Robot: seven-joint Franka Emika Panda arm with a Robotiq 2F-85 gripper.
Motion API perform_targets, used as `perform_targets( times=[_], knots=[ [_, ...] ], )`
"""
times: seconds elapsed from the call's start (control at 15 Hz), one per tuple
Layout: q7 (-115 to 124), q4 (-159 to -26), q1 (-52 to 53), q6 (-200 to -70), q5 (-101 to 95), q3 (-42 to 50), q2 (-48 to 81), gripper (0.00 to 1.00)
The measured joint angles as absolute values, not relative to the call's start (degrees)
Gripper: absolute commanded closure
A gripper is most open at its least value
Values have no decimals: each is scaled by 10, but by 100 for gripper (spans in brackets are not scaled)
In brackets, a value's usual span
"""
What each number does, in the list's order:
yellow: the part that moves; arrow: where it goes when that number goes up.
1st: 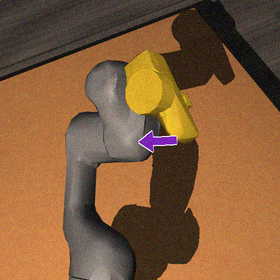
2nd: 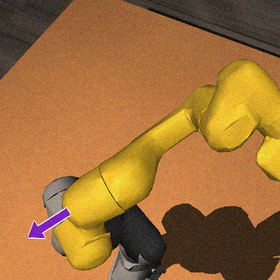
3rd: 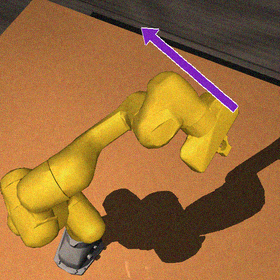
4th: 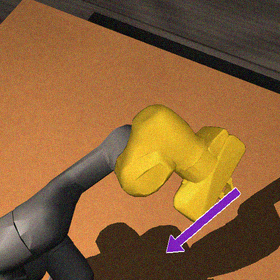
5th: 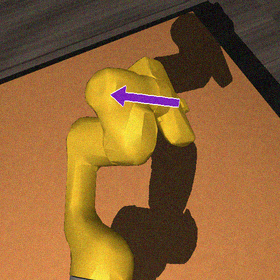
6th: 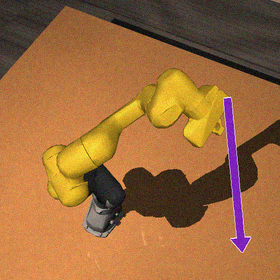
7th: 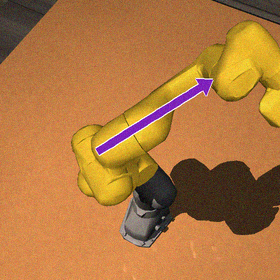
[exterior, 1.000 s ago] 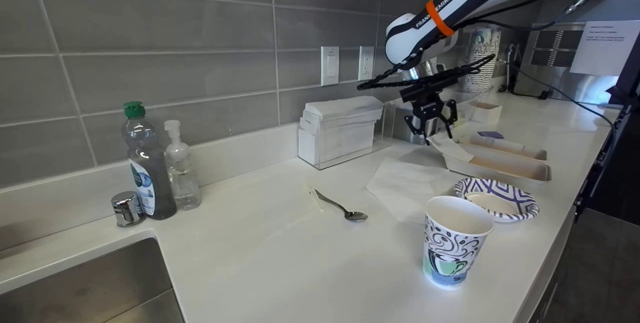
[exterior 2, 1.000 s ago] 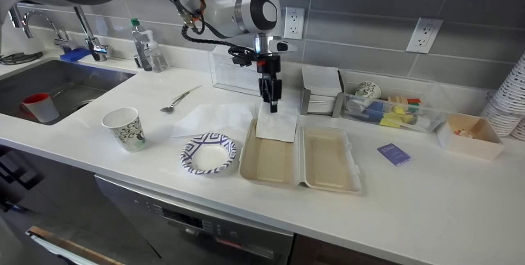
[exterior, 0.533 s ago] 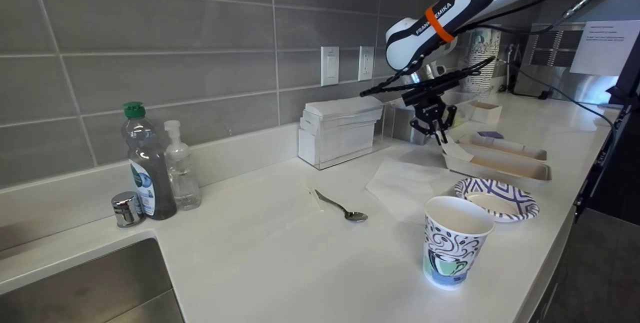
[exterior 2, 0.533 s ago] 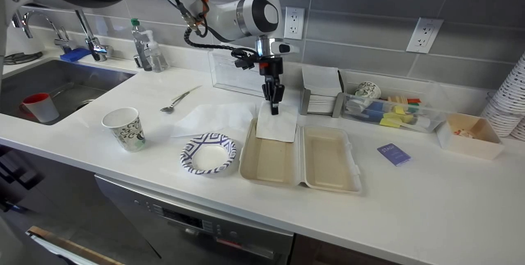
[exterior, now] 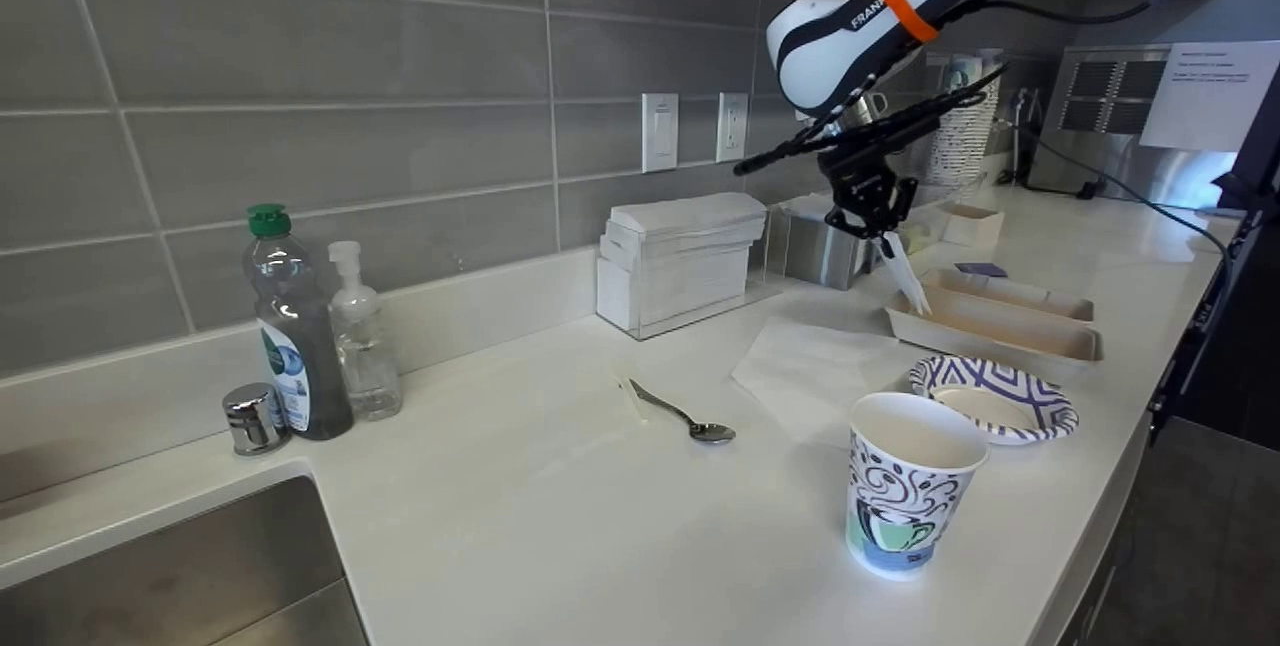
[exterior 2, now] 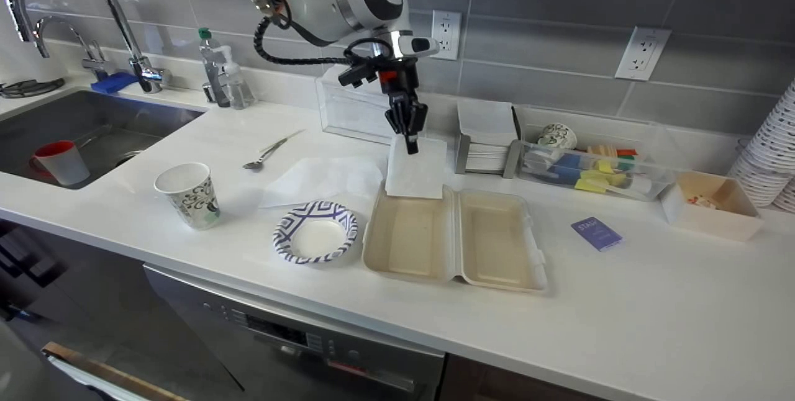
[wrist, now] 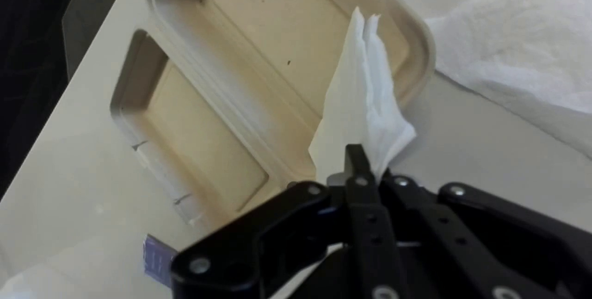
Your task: Cover the silver spoon with the napkins from the takeaway pack
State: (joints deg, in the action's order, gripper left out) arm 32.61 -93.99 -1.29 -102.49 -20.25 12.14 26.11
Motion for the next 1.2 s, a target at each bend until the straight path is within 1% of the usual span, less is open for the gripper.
perform_targets(
  times=[0.33,0.67,0.87,1.2],
  knots=[
    [280,-1034,21,-1048,-285,94,171,100],
    [279,-1116,59,-1062,-375,36,99,100],
    [277,-1153,71,-1091,-414,2,77,99],
    [273,-1164,73,-1094,-423,-1,71,100]
  ],
)
